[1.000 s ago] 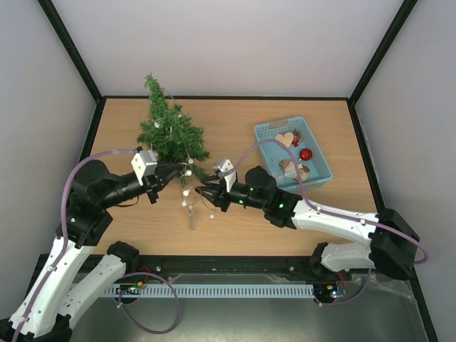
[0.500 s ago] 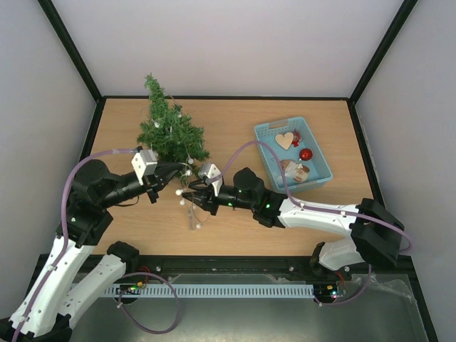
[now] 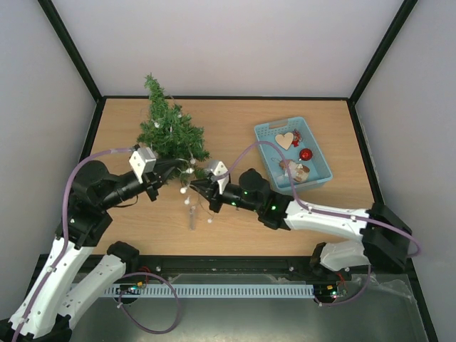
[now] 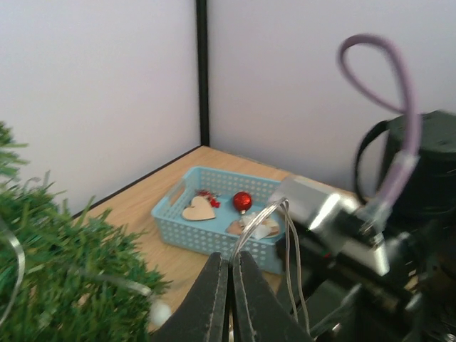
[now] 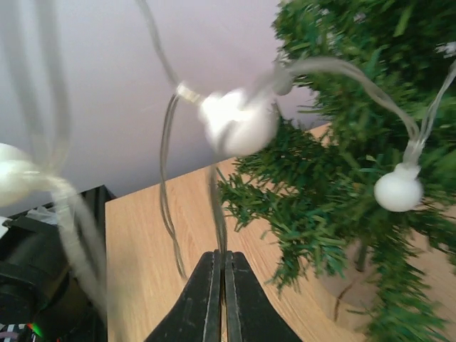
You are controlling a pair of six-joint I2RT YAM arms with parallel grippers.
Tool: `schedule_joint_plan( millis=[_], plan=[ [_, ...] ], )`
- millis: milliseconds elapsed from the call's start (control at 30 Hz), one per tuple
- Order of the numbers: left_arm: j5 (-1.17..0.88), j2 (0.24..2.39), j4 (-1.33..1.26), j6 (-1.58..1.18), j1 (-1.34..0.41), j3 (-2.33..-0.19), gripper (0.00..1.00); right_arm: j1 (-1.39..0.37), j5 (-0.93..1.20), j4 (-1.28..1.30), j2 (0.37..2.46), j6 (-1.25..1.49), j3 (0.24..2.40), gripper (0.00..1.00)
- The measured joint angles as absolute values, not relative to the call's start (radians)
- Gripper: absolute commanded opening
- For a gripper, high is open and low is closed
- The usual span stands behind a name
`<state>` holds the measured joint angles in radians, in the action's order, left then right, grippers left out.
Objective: Decorate the small christmas tree
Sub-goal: Wrap the decoration item around the Christmas tree.
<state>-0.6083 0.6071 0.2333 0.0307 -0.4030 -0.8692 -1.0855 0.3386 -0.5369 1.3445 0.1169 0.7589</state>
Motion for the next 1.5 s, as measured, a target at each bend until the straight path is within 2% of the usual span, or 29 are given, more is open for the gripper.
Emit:
schedule_joint_plan(
  millis=[333, 633, 1000, 1167, 1467, 1500],
  plan=[
    [-0.38, 0.565, 0.299, 0.018, -0.403, -0.87, 0.02, -1.087, 0.129, -0.393, 1.039, 0.209, 0.703, 0.02],
    [-0.137, 0.559, 0.349, -0.035, -0.403, -0.913, 0.02, -1.087, -0.01, -0.3, 1.028, 0.297, 0.676, 0.02],
    [0.105, 0.559, 0.44, -0.086, -0.403, -1.052, 0.03, -1.087, 0.2, -0.282, 1.073, 0.344, 0.744, 0.02],
    [0.303, 0.564, 0.43, -0.041, -0.404, -1.104, 0.02, -1.087, 0.315, -0.364, 1.092, 0.42, 0.777, 0.02],
    [0.649, 0.601, 0.388, 0.042, -0.404, -1.074, 0.02, -1.087, 0.439, -0.516, 1.281, 0.566, 0.928, 0.02],
    [0.664, 0.6, 0.39, 0.037, -0.404, -1.062, 0.06, -1.087, 0.446, -0.529, 1.301, 0.577, 0.945, 0.02]
  ],
)
